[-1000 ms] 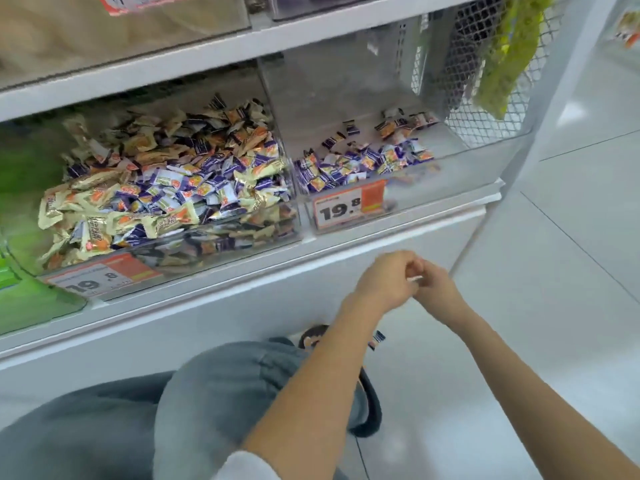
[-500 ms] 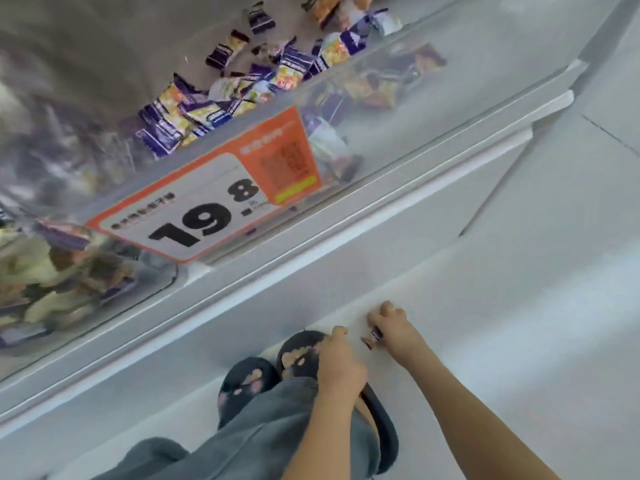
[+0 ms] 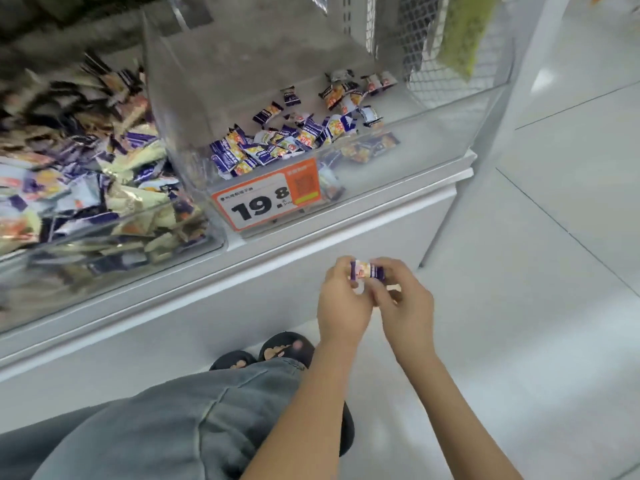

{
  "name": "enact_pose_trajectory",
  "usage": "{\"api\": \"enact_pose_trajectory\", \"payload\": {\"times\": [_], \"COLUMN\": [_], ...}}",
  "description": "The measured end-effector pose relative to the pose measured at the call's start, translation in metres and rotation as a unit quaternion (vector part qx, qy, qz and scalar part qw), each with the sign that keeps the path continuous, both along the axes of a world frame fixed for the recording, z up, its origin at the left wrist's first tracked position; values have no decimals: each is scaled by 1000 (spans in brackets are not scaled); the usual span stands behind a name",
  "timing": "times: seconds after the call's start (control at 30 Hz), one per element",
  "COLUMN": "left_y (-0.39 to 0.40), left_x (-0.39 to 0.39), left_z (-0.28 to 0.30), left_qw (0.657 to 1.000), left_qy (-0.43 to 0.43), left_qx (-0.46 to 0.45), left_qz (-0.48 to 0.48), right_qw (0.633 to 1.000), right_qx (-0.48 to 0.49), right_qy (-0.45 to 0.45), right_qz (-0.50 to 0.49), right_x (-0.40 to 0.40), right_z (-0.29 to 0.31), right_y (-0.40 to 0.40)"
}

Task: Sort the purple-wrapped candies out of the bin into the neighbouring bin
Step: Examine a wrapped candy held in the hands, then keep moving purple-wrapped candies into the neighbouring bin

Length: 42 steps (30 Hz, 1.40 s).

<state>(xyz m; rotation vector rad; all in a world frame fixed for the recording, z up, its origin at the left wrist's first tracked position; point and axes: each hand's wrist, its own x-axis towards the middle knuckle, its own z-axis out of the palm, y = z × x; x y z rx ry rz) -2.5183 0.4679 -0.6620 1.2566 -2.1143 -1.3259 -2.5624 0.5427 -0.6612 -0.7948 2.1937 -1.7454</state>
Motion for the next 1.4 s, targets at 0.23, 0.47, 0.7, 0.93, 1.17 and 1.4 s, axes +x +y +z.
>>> {"api": "enact_pose_trajectory", "payload": {"times": [0.23, 0.47, 0.7, 0.93, 1.17, 1.4], "left_y": [-10, -111, -185, -233, -238, -228], "left_x": [22, 153, 230, 222, 224, 207], "left_z": [164, 233, 206, 222, 214, 204], "left_qw": [962, 921, 949, 935, 943, 914], "left_qy": [191, 82, -81, -205, -131, -173], "left_qx": [-189, -382, -301, -235, -278, -359], "left_qz": [-47, 6, 48, -172, -131, -75], "right_qw": [964, 915, 856, 729, 734, 779], "right_qx": [-45, 109, 141, 422, 356, 276], "right_qy": [261, 377, 325, 273, 371, 357], "right_qz": [-23, 92, 378, 465, 444, 436], "right_x": [-36, 8, 92, 79, 104, 93], "right_z": [169, 206, 234, 253, 232, 231], "right_y": [-60, -134, -229, -252, -263, -257]}}
